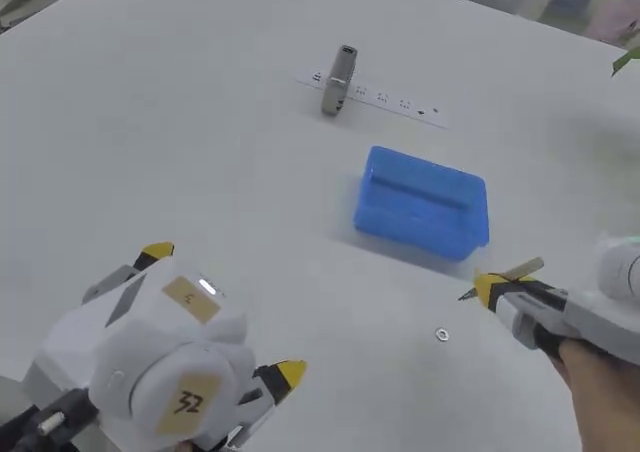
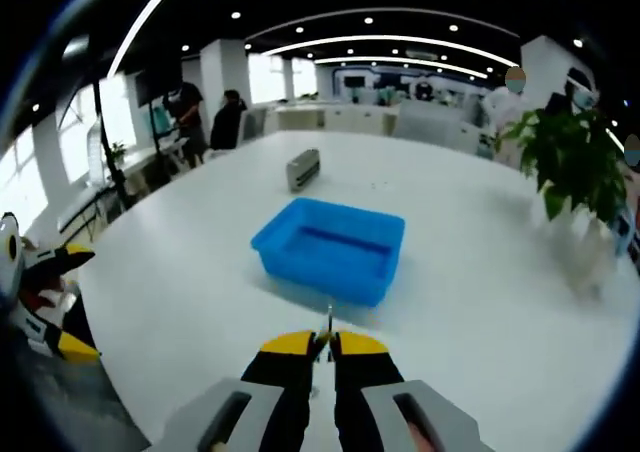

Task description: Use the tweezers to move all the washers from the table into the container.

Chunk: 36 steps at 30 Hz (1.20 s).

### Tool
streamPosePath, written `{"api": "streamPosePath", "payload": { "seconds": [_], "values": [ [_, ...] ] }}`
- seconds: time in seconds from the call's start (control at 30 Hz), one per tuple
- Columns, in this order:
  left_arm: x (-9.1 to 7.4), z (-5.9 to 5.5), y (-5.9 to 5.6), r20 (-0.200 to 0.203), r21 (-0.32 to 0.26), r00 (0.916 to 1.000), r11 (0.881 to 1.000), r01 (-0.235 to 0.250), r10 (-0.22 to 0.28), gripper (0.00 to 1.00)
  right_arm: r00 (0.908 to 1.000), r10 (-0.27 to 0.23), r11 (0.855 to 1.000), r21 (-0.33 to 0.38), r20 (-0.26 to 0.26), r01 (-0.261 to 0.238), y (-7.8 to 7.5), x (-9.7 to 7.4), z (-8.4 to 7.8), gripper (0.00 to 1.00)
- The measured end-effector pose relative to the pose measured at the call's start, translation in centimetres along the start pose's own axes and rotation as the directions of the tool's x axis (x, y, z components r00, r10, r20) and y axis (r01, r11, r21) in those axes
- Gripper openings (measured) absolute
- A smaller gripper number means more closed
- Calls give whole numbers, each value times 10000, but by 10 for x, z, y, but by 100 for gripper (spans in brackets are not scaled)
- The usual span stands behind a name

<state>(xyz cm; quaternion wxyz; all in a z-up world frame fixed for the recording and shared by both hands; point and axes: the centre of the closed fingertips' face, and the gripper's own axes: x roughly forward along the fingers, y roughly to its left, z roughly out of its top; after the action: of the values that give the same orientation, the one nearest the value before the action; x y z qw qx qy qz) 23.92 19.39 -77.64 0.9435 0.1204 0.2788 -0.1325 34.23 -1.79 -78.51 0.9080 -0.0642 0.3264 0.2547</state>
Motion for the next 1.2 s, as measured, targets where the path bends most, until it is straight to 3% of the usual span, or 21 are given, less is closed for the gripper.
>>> {"api": "streamPosePath", "payload": {
  "seconds": [0.23,0.43,0.9,1.03,1.2],
  "values": [
    [0,-1,-1,-61,59,10000,10000,57,-56,96,9988,139,9994,312,-477,-124,6,2,-23,4],
    [1,-1,-1,-70,34,10000,10000,49,-48,96,9967,71,9999,101,-806,-63,1,15,-33,4],
    [1,-1,-2,-87,63,9999,10000,67,-66,96,9959,251,9997,-2,-864,-252,-3,24,-33,3],
    [1,-1,-1,-66,25,10000,10000,28,-28,96,9961,209,9989,-393,-854,-243,2,22,-34,3],
    [0,-1,0,-27,2,10000,10000,-7,7,96,9960,222,9995,-190,-869,-239,3,20,-35,2]
  ]
}}
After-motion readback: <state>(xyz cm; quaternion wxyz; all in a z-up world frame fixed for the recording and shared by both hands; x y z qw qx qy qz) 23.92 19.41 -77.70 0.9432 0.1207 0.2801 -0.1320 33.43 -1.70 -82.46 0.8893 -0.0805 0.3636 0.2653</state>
